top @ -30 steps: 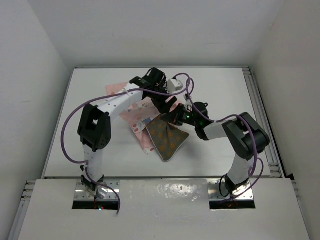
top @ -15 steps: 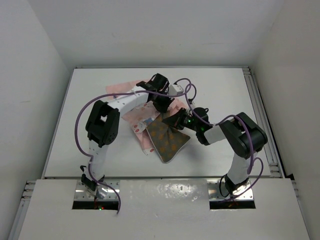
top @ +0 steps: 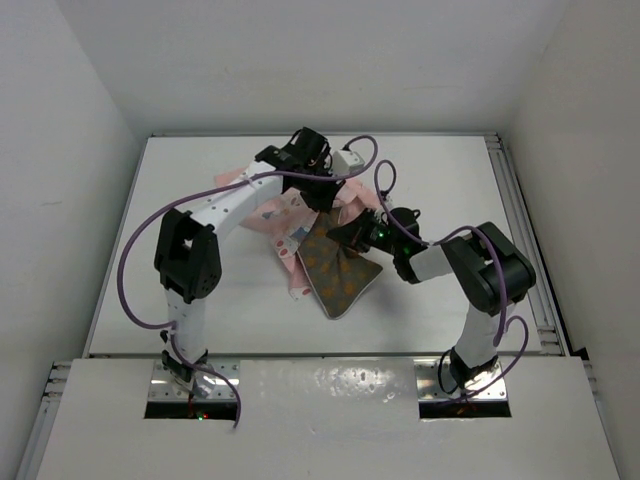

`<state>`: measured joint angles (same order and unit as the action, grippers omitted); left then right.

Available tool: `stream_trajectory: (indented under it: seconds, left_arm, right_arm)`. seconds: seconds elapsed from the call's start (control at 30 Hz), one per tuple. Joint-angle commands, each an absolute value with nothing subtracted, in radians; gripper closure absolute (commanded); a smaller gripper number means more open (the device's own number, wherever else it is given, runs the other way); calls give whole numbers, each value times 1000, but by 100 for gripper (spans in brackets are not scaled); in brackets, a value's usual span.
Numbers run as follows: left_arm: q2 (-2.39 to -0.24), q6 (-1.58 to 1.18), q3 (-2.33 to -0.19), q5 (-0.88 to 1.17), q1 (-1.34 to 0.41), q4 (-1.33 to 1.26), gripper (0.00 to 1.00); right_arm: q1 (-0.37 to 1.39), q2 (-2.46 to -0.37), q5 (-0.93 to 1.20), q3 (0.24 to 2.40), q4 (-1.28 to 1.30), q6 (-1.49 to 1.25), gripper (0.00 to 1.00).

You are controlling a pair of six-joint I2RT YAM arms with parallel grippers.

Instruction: Put the pillow into the pillowcase

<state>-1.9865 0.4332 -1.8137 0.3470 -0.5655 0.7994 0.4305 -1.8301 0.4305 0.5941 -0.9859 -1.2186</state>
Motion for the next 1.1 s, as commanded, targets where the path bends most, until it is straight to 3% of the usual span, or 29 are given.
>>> stream_trajectory:
  seconds: [0.0, 0.3, 0.33, 0.37, 0.47, 0.53, 0.6, 0.7, 0.73, 0.8, 1.0, 1.07]
  left_arm:
    - [-1891, 434, -1832, 431, -565, 816, 100]
    - [-1899, 448, -1715, 270, -565, 735, 100]
    - [-1898, 449, -1688, 267, -565, 729, 95]
    - [-1896, 451, -1674, 264, -565, 718, 85]
    - [-1893, 459, -1614, 235, -565, 655, 81]
    - [-1890, 460, -1571, 216, -565, 626, 71]
    - [-1898, 453, -1569, 201, -565, 618, 67]
    - [-1888, 434, -1578, 170, -566, 626, 69]
    - [-1882, 425, -1580, 137, -565, 621, 79]
    - [-1865, 393, -1592, 106, -565, 621, 86]
    - [-1844, 356, -1683, 114, -565, 699, 87]
    - [-1841, 354, -1672, 109, -565, 701, 94]
  right_arm:
    - [417, -1810, 429, 663, -983, -1163, 100]
    - [437, -1812, 428, 586, -991, -1174, 100]
    - [440, -1809, 426, 572, -991, -1170, 100]
    - [445, -1806, 419, 568, -989, -1170, 100]
    - [456, -1819, 414, 565, -989, -1177, 100]
    - [462, -1835, 419, 571, -996, -1183, 100]
    - [466, -1838, 417, 572, -996, -1186, 100]
    - [466, -1833, 413, 566, -994, -1184, 100]
    - [466, -1833, 411, 563, -994, -1183, 100]
    - [468, -1830, 411, 561, -985, -1177, 100]
    - [471, -1839, 411, 560, -977, -1173, 100]
    - [474, -1841, 413, 560, -977, -1173, 100]
